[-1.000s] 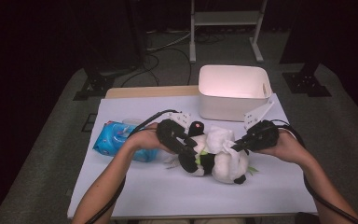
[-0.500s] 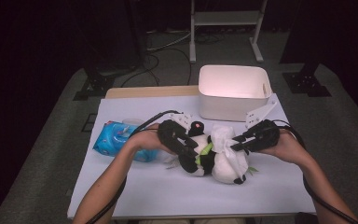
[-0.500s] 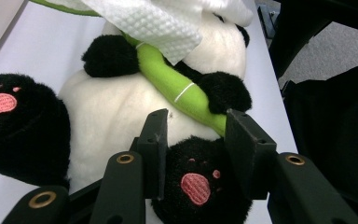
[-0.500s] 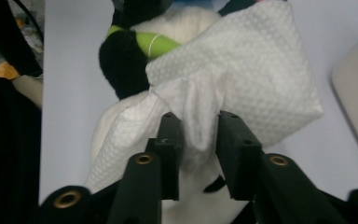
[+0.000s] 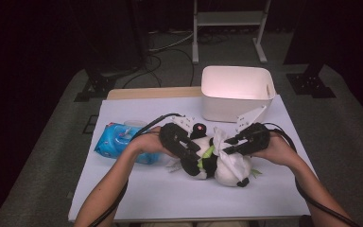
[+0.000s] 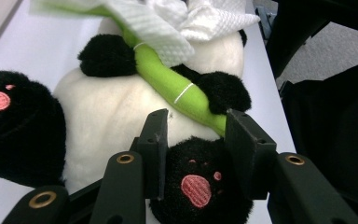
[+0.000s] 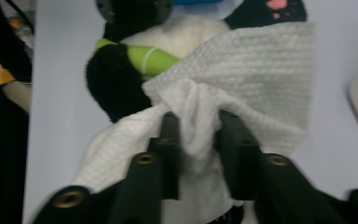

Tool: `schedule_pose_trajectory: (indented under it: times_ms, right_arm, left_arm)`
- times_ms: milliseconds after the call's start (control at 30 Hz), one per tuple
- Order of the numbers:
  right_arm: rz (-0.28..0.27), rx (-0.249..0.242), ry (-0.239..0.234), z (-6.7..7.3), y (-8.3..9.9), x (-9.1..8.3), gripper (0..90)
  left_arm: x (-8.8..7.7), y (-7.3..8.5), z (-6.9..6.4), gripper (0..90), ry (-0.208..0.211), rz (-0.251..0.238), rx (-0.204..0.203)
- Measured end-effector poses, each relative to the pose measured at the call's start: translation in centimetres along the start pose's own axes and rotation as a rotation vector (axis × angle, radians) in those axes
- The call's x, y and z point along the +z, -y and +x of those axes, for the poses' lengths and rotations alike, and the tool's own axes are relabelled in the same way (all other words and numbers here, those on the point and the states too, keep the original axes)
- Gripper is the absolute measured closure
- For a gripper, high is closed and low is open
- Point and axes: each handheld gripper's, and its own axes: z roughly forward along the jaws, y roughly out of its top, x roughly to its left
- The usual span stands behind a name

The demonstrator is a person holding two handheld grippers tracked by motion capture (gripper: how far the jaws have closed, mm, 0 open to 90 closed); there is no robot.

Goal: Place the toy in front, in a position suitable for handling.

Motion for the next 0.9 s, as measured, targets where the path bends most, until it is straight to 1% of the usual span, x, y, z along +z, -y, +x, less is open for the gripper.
schedule_pose_trajectory:
  times_ms: [33, 67, 133, 167, 200, 233, 367, 433, 467, 533, 633, 700, 800, 900]
  right_arm:
    - [-0.003, -0.012, -0.01, 0.0, 0.1, -0.1, 74.5]
    - [0.001, -0.012, -0.012, 0.1, 0.1, -0.1, 77.1]
    - [0.007, -0.012, -0.031, 0.2, 0.1, -0.5, 80.1]
    - [0.007, -0.009, -0.04, 0.3, 0.1, -0.7, 80.5]
    - [0.008, -0.019, -0.043, 0.2, 0.1, -0.9, 81.1]
    - [0.016, -0.014, -0.052, 0.2, 0.1, -1.1, 82.0]
    - [0.045, -0.008, -0.053, -0.1, 0.5, -2.2, 83.3]
    - [0.05, 0.014, -0.065, -0.1, 1.0, -1.8, 83.7]
    - [0.046, 0.019, -0.083, -0.1, 1.4, -1.2, 84.0]
    - [0.045, 0.025, -0.087, 0.0, 1.5, -1.1, 84.1]
    - [0.037, 0.023, -0.092, 0.0, 1.7, -1.0, 84.1]
    - [0.035, 0.022, -0.096, 0.1, 1.7, -0.9, 84.1]
    - [0.03, 0.02, -0.124, 0.3, 1.8, -0.8, 84.1]
    - [0.022, 0.019, -0.118, 0.6, 2.0, -0.9, 84.1]
  left_arm:
    - [0.0, -0.1, 0.0, 60.0, 0.001, 0.002, 0.001]
    - [0.1, -0.1, 0.0, 60.0, 0.004, 0.005, 0.003]
    - [0.2, -0.1, -0.1, 60.0, 0.009, 0.011, 0.006]
    - [0.2, -0.1, -0.2, 59.9, 0.012, 0.011, 0.007]
    - [0.2, -0.1, -0.2, 59.9, 0.014, 0.013, 0.008]
    - [0.3, -0.1, -0.2, 59.9, 0.014, 0.016, 0.009]
    - [0.2, -0.1, -0.2, 59.9, 0.011, 0.009, 0.005]
    - [0.3, -0.1, -0.1, 59.9, 0.016, 0.006, 0.009]
    - [0.3, -0.2, -0.1, 58.8, 0.016, 0.009, 0.015]
    - [0.3, -0.3, -0.2, 58.7, 0.015, 0.007, 0.018]
    - [-0.1, -0.6, -0.1, 58.7, 0.007, 0.004, 0.026]
    - [-0.5, -0.8, 0.0, 58.7, -0.009, -0.007, 0.028]
    - [-1.0, -0.9, 0.3, 58.8, -0.023, -0.012, 0.027]
    - [-1.4, -0.8, 0.6, 58.7, -0.038, -0.012, 0.02]
